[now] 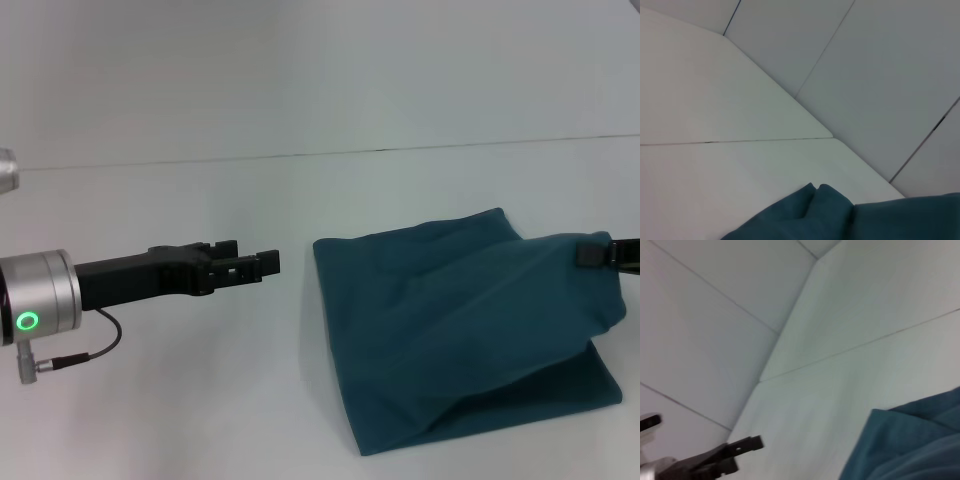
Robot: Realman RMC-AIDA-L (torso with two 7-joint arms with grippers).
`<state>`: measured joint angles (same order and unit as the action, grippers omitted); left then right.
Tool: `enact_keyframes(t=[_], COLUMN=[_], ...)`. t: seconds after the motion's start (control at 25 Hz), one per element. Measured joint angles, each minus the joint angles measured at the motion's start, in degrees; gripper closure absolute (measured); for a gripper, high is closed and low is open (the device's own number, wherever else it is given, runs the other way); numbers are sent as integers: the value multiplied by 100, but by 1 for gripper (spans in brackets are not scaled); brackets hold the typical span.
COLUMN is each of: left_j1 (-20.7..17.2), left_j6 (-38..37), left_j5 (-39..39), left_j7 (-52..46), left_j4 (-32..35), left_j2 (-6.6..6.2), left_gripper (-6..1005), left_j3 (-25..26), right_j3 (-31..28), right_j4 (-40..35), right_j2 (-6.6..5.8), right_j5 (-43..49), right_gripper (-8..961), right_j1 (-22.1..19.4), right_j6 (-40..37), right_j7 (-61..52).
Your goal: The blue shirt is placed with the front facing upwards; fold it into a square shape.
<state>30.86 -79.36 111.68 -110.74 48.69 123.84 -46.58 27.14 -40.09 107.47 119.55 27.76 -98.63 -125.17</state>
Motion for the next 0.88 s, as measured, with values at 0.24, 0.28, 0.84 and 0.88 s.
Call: enact_keyframes(t=[0.24,0.28,0.84,0.88], left_j1=[-8,-7,45,50], left_j6=[29,35,135,145], left_j5=[-11,-12,-16,-16], left_j7=[0,0,0,0], left_j4=[-3,-21,-87,-101], left_j2=[8,9,16,14], left_gripper=[111,111,112,112], left_j3=[0,0,-36,-35], right_j3=[28,27,-63,-102], right_j4=[4,15,44,30], right_j2=[-54,-55,1,0], right_j5=[378,456,1180,1181], right_gripper=[909,909,843,821], right_j1=[-24,-24,-103,-135], right_j6=[324,388,1003,1100], right_j7=[-19,-23,-74,-98])
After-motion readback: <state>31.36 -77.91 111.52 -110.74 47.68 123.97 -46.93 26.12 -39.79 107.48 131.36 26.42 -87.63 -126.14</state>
